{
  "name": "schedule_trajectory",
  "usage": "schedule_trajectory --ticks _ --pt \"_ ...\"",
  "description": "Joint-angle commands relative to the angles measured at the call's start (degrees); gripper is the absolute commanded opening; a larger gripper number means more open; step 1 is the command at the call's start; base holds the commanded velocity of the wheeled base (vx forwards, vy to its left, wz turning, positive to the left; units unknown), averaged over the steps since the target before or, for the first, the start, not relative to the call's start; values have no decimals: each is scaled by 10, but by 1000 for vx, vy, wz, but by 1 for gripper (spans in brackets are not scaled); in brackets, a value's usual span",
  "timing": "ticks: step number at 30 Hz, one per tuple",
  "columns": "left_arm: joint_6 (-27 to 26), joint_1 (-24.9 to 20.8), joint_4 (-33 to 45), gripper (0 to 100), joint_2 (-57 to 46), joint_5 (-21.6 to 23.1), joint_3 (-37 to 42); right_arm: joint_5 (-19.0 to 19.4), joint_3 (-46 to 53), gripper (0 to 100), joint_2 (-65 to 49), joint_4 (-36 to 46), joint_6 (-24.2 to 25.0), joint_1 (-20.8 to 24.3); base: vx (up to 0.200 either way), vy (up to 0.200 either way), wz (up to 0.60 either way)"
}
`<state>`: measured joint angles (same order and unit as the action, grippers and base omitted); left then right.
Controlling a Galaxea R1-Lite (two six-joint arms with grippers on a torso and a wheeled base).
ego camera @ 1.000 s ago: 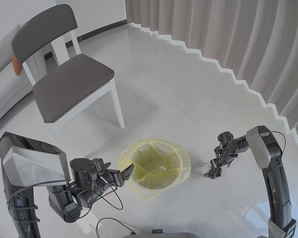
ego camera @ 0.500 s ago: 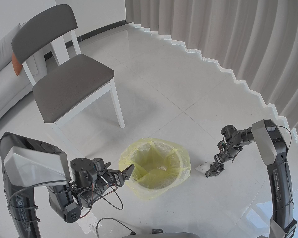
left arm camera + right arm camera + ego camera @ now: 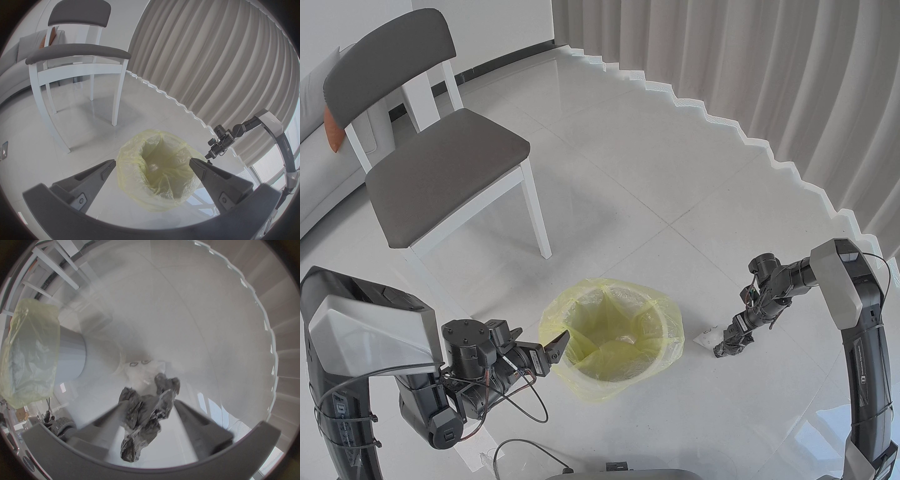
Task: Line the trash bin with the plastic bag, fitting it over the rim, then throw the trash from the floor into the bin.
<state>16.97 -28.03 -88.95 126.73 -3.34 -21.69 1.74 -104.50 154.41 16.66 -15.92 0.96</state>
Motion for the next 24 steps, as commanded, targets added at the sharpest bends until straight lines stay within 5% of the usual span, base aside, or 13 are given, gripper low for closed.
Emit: schedule_trajectory --ticks 1,11,12,24 --pt "0 0 -10 100 2 0 0 0 17 100 -2 -1 -9 1 0 0 0" --pt "-1 -1 -10 100 2 0 -2 0 3 100 3 6 -15 8 0 0 0" --pt "-1 -1 -10 100 1 0 -2 0 2 0 3 12 -17 8 0 0 0" --pt "-1 -5 -10 100 -1 -3 -1 -1 -18 0 5 64 -18 8 0 0 0"
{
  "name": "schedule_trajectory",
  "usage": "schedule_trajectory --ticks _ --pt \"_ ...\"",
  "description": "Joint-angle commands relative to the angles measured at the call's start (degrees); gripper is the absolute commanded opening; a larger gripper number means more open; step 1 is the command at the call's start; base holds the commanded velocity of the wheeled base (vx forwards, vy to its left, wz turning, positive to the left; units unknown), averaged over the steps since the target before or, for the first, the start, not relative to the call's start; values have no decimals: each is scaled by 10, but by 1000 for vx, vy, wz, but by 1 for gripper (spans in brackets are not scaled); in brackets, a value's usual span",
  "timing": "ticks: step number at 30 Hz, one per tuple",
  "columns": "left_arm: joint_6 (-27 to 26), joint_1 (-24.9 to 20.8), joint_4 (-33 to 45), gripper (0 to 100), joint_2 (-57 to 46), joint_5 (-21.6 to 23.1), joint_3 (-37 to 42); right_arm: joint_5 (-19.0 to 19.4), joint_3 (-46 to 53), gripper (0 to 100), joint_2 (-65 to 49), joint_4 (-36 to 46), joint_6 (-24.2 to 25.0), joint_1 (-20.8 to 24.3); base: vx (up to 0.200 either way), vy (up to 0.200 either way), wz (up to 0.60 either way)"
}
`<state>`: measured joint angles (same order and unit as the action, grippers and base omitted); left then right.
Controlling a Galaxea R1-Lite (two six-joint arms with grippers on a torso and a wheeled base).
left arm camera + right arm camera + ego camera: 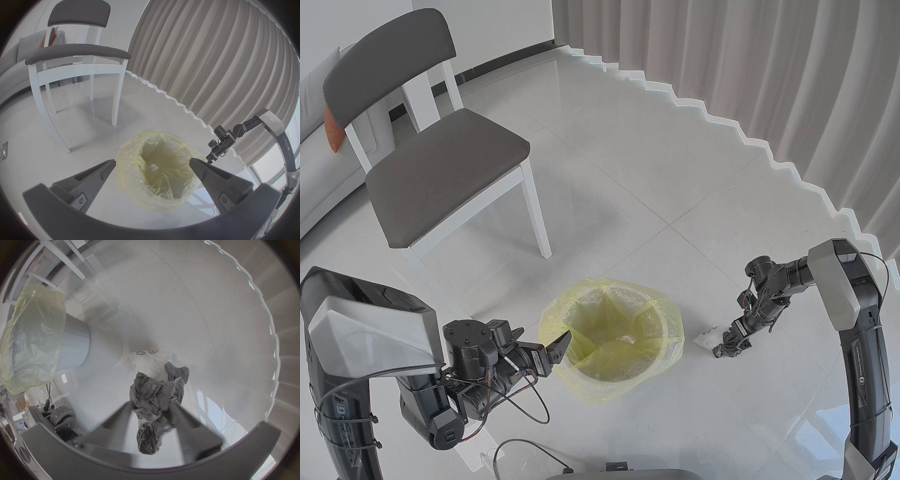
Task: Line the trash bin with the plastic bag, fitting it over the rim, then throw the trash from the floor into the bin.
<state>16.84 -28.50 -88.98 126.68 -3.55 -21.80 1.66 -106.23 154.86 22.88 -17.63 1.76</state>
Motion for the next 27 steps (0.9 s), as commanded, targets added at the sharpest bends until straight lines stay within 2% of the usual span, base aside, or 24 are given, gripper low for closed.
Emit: schedule_trajectory --ticks 1,10,18,23,24,27 --pt "0 -1 -10 100 0 -1 0 0 3 0 -3 1 0 0 0 0 0" --pt "0 -2 -10 100 -12 -2 6 0 56 0 -72 -1 3 -2 0 0 0" --pt "1 -2 -10 100 -17 -15 11 1 139 0 -181 -6 3 2 0 0 0" --pt "1 4 -10 100 -16 -24 10 2 173 0 -282 -5 3 38 0 0 0" --pt "2 3 -10 100 -24 -36 11 2 180 0 -364 0 4 83 0 0 0" --pt "2 3 -10 100 -24 -36 10 1 180 0 -385 0 4 96 0 0 0"
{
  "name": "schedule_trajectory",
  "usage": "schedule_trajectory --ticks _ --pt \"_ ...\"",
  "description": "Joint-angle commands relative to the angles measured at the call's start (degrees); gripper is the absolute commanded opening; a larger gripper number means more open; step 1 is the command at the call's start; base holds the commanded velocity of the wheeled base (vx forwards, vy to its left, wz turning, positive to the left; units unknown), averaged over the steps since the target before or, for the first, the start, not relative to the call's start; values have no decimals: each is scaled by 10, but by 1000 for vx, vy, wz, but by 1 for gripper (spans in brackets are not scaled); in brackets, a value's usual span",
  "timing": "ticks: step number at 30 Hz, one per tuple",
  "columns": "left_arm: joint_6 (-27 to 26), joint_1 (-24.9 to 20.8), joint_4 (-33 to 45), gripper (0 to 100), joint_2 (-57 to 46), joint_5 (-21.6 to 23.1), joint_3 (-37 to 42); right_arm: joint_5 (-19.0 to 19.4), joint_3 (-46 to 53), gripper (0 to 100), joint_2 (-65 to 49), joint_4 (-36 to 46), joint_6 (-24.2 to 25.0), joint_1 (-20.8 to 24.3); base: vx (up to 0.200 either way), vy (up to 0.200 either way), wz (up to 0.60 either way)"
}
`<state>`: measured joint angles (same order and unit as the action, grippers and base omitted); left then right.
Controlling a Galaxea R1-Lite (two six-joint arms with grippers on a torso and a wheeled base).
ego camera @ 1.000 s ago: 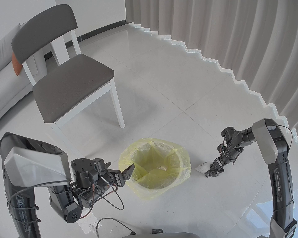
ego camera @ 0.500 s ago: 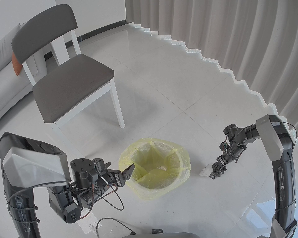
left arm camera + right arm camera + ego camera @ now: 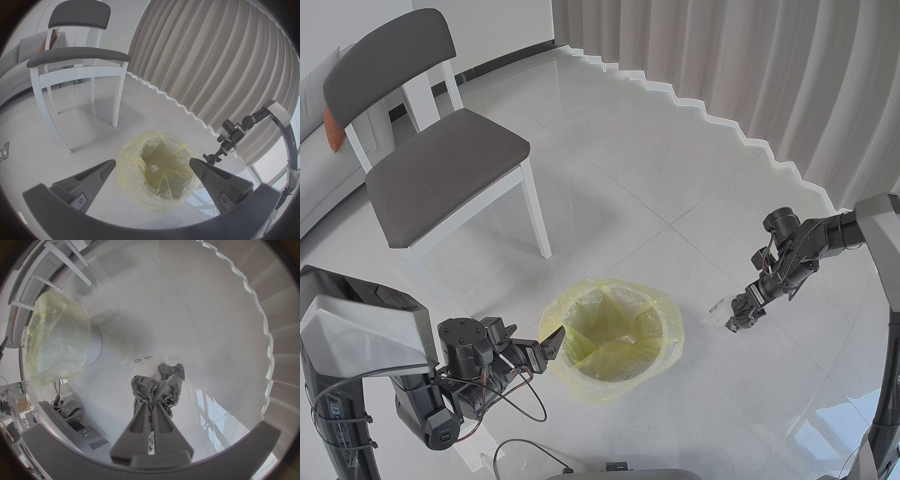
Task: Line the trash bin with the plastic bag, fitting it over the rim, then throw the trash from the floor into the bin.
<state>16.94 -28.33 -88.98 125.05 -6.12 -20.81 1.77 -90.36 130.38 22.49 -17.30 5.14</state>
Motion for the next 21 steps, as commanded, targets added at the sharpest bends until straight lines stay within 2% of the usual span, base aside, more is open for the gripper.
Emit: schedule_trajectory --ticks 1,5,9,14,15,21 --pt "1 1 -10 100 -8 -10 0 0 21 0 -148 4 1 65 0 0 0" --pt "0 2 -10 100 -7 -10 -5 0 20 0 -193 1 0 105 0 0 0" --pt "0 5 -10 100 -6 -10 -7 -1 19 0 -226 -3 1 175 0 0 0" --pt "1 8 -10 100 -3 -11 -1 -2 15 0 -228 -3 0 217 0 0 0" --pt "0 6 -10 100 -2 -16 0 -2 18 0 -224 -9 0 240 0 0 0" --pt "1 6 -10 100 -1 -28 0 1 25 0 -211 -55 10 293 0 0 0"
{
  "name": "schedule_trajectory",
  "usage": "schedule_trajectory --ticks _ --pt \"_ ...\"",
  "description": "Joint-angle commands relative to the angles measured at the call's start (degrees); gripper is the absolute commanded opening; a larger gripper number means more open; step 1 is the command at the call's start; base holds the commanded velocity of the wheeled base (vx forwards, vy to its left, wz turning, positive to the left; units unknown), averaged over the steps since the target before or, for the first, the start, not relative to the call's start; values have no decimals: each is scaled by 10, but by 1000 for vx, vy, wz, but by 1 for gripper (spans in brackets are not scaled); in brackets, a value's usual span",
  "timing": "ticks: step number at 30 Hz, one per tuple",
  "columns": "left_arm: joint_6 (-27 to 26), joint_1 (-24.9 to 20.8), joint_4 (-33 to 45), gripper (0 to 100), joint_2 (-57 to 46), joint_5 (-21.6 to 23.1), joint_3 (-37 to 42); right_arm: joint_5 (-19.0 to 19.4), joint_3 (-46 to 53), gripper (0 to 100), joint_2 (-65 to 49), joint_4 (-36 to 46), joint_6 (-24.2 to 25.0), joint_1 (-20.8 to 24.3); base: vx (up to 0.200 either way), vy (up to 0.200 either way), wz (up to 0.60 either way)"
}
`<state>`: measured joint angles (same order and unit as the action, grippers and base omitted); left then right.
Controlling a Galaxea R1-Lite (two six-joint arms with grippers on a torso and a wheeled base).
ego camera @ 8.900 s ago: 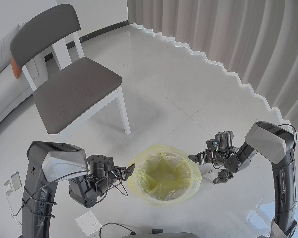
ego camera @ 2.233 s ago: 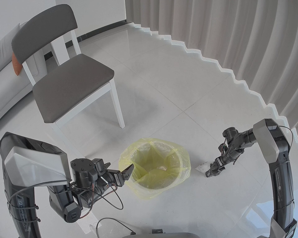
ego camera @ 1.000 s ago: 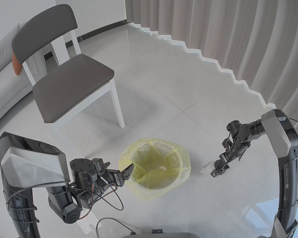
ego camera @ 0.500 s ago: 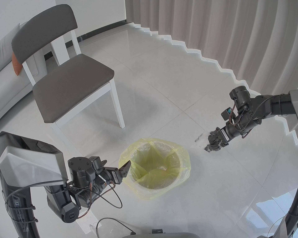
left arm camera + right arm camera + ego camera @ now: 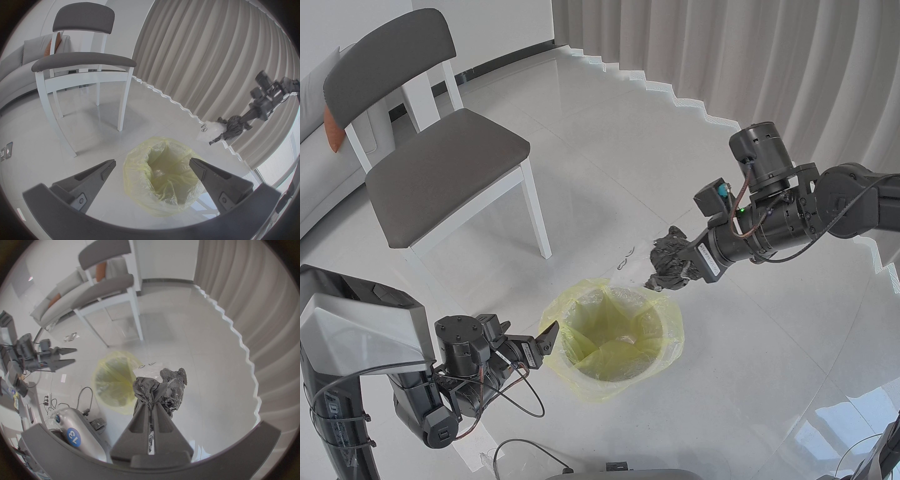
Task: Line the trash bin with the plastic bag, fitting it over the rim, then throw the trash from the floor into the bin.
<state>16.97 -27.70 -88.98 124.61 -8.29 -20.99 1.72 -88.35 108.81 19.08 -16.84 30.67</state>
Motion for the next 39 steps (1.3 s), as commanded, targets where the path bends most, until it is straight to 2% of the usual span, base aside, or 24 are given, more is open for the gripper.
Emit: schedule_trajectory --ticks 1,8,15,18,22,27,39 --pt "1 0 -10 100 4 -7 3 1 5 0 11 -27 7 43 0 0 0" --pt "6 6 -10 100 0 -25 6 2 5 0 89 -59 29 79 0 0 0" --pt "15 10 -10 100 -4 -25 11 11 12 0 135 -68 36 84 0 0 0" --pt "18 13 -10 100 -13 -25 12 33 17 0 154 -74 40 83 0 0 0" --pt "18 15 -10 100 -17 -25 17 33 15 0 175 -77 47 82 0 0 0" --pt "26 15 -10 100 -29 -26 27 33 12 0 207 -94 46 60 0 0 0" --pt "26 13 -10 100 -26 -26 29 34 -5 0 215 -104 44 40 0 0 0"
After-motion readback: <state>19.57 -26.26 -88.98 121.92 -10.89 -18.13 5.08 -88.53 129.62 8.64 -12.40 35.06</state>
